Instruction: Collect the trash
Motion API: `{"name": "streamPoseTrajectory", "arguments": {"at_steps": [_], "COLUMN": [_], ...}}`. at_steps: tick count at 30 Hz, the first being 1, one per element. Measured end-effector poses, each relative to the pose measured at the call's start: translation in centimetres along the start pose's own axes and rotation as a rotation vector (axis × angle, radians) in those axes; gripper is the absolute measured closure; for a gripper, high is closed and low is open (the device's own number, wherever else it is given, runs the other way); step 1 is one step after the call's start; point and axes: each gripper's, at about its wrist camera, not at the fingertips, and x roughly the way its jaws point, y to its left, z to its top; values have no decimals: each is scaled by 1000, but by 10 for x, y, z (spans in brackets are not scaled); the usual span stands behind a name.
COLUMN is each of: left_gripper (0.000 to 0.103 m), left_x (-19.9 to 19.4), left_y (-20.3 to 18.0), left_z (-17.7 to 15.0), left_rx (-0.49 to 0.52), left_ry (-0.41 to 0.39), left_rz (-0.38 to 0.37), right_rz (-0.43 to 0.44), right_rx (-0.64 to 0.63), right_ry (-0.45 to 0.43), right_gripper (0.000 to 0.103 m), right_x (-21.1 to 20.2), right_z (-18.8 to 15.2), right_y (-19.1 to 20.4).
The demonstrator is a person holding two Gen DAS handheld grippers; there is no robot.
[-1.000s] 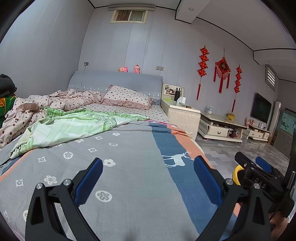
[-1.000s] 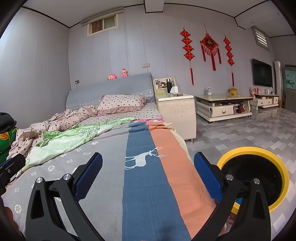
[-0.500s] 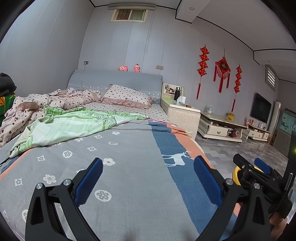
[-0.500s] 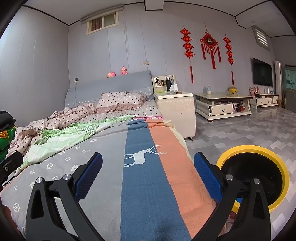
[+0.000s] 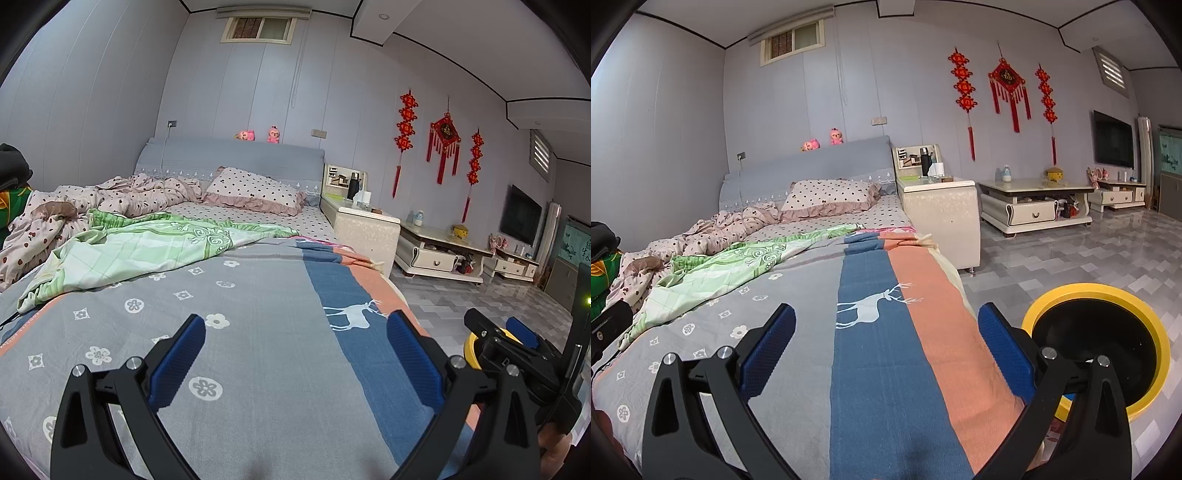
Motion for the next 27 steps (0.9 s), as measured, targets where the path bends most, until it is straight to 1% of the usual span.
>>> {"name": "streamPoseTrajectory", "arguments": {"at_steps": [27], "left_gripper": [8], "left_x": [0], "left_y": [-2], "left_z": [-3], "left_rx": [-2], "left_ry": [9], "left_rz": [-3], "right_rz": [-4], "right_rx": [8], "right_ry": [18], "right_gripper": [8], "right_x": [6], "right_z": [-5], "right_y": [-3]}}
